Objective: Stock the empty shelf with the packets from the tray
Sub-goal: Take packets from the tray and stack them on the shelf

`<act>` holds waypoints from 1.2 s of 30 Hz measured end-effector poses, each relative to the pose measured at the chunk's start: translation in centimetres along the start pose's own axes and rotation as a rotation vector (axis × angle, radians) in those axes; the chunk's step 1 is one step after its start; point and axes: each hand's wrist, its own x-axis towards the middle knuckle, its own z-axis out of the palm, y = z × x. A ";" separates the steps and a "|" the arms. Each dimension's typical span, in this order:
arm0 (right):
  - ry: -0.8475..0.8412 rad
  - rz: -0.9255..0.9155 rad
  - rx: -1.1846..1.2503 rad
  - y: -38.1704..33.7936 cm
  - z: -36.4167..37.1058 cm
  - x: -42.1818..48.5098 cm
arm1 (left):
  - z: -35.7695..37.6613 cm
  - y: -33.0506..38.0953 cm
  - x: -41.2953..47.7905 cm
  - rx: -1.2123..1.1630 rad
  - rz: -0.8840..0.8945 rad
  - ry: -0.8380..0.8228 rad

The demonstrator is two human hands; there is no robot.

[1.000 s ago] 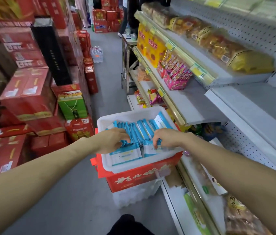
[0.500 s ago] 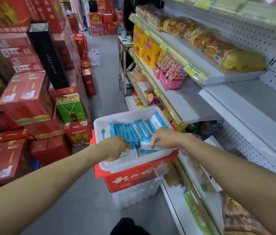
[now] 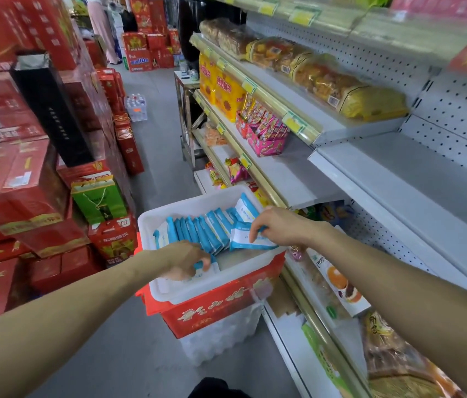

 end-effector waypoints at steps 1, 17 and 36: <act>0.010 -0.004 0.005 0.1 -0.1 -0.2 | -0.1 0.0 0.0 -0.037 0.026 0.005; 0.279 -0.060 0.005 1.1 -1.6 -4.0 | -2.4 0.7 -1.3 -0.146 0.048 -0.017; 0.600 0.434 -0.060 11.9 -7.0 -29.7 | -27.1 25.4 5.4 0.030 0.619 0.341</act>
